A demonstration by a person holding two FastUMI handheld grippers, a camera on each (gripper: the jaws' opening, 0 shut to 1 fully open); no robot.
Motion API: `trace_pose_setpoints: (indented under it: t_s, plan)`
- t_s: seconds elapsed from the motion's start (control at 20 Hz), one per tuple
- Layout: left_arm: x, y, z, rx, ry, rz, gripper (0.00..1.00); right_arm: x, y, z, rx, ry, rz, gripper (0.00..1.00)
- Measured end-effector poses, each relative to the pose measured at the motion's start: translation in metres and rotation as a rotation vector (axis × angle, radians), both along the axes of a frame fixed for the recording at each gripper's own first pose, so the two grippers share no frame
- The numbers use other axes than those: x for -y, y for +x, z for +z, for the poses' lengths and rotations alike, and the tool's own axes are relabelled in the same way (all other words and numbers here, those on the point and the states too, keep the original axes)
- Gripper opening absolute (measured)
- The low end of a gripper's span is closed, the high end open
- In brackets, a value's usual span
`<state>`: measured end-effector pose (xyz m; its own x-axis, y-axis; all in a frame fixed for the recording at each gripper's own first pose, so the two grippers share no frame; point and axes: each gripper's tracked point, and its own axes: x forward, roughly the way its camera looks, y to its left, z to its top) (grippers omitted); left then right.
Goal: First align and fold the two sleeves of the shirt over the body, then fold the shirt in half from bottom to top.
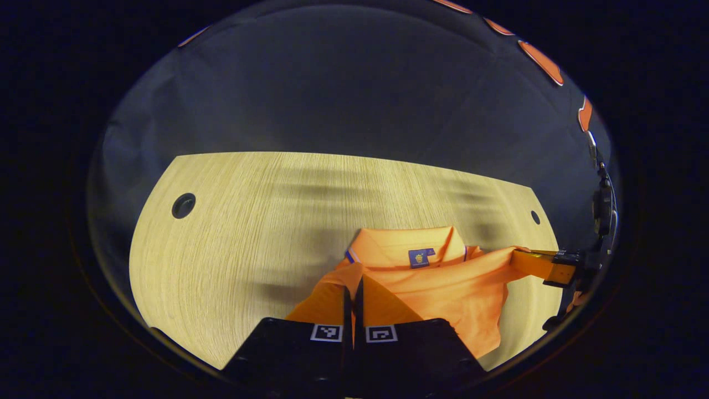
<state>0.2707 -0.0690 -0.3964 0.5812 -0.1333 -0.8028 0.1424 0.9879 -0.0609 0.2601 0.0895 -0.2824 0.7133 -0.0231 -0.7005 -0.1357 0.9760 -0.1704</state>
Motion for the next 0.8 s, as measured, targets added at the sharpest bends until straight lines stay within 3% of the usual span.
trace_pose_setpoints:
  t_s: [0.1,0.3,0.35,0.4,0.6,0.65,0.8]
  plan:
    - [-0.003,0.003,-0.005,-0.009,0.012,0.003,0.01,0.005,0.004,-0.004,0.01,-0.031,-0.012,0.02]
    - [-0.006,0.004,-0.009,-0.007,0.013,-0.013,0.04,0.013,0.01,-0.006,0.02,-0.043,-0.033,0.15]
    - [-0.009,0.004,-0.009,-0.006,0.021,-0.003,0.12,0.016,0.011,-0.006,0.02,-0.047,-0.037,0.39]
    - [-0.009,0.007,-0.01,-0.005,0.015,0.003,0.14,0.019,0.01,-0.006,0.02,-0.048,-0.039,0.41]
    - [-0.028,0.013,0.004,0.058,0.064,0.04,0.82,0.014,0.013,0.009,0.064,-0.021,-0.048,0.98]
    - [-0.03,0.016,0.013,0.089,0.075,0.042,0.99,0.013,0.015,0.015,0.083,-0.015,-0.05,1.0]
    - [-0.03,0.02,0.052,0.189,0.083,0.03,0.99,0.007,0.008,0.041,0.141,0.007,-0.047,1.0]
